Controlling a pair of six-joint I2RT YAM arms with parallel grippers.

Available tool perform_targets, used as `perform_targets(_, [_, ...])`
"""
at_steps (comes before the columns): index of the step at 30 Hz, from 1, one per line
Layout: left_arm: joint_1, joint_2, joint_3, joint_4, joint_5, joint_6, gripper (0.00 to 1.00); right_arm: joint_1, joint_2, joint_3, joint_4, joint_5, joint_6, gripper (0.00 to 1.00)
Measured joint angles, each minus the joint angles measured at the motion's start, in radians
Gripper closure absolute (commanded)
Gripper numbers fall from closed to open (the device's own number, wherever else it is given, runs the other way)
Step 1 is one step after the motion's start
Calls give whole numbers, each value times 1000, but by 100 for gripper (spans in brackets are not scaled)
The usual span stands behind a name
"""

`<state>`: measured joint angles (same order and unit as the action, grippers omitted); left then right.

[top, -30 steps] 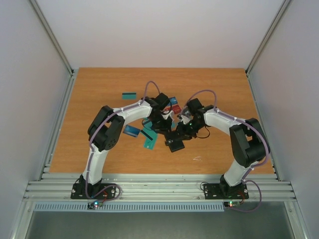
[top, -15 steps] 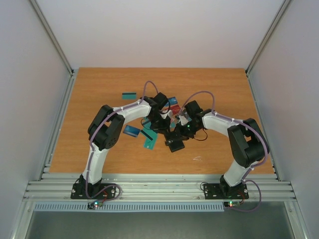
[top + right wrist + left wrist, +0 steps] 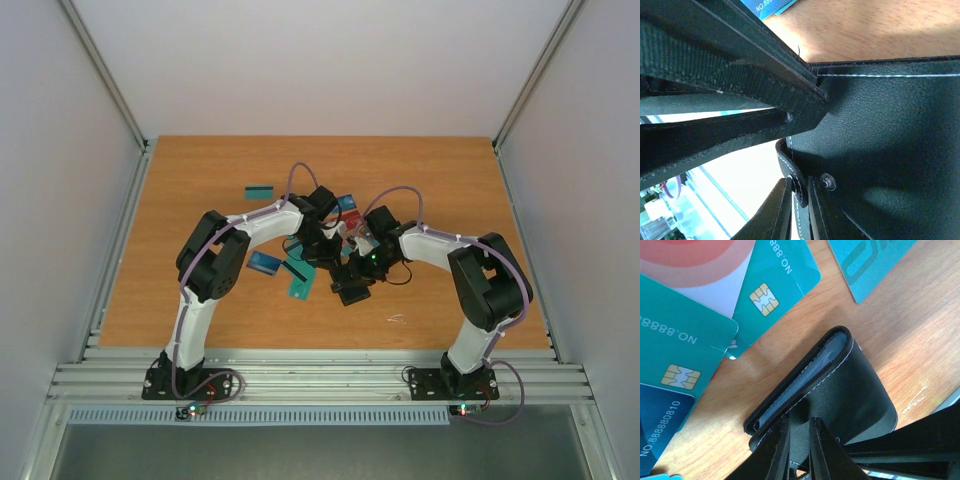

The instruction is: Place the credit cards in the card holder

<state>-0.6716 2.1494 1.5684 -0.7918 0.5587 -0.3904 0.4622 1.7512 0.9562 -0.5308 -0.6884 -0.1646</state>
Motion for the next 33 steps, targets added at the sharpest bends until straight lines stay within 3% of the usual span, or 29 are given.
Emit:
perform_targets(6, [0,0,0,0,0,2,87,0,0,0,1,-1,9,98])
perform_targets(33, [-3,0,1,-5,-13,48,87,3,71,138,-165,105,-2,99])
